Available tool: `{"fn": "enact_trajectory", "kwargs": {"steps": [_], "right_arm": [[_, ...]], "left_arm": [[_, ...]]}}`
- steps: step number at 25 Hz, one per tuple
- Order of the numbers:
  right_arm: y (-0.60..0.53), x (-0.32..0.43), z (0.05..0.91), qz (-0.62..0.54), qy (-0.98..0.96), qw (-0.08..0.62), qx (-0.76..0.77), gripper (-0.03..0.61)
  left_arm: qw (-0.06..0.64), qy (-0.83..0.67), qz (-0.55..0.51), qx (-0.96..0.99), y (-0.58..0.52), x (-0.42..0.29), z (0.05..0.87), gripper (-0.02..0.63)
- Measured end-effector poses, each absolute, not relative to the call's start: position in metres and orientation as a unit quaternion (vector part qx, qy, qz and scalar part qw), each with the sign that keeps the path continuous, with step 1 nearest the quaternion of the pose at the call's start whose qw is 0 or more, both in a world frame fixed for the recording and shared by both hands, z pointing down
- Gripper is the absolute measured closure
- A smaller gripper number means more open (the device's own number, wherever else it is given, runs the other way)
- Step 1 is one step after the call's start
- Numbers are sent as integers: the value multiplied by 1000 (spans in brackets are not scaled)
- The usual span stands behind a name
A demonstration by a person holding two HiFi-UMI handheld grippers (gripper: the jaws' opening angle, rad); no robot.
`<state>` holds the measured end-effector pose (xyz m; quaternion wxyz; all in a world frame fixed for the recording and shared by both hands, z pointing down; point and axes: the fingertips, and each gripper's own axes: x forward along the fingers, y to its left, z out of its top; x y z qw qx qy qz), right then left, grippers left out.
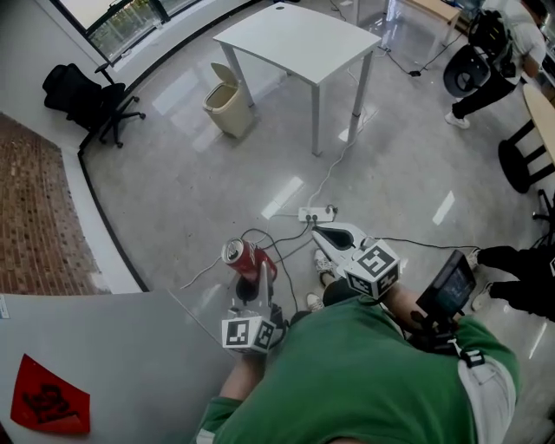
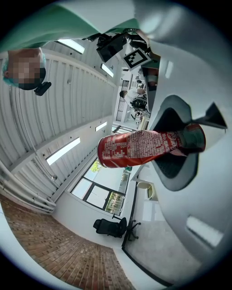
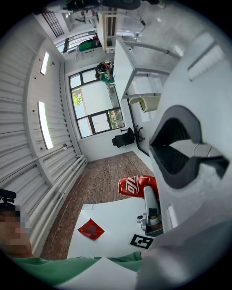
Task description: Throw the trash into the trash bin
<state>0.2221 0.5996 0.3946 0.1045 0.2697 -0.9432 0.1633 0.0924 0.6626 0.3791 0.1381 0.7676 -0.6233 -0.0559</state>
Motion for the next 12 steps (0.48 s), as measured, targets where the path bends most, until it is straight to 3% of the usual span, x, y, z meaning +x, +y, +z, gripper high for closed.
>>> {"fn": "enact_trajectory", "kwargs": {"steps": [12], "right_arm": [[503,178,375,165,-956,82,228,575]], "left_arm": [[118,-664,-44,737,586,57,363,505]]}}
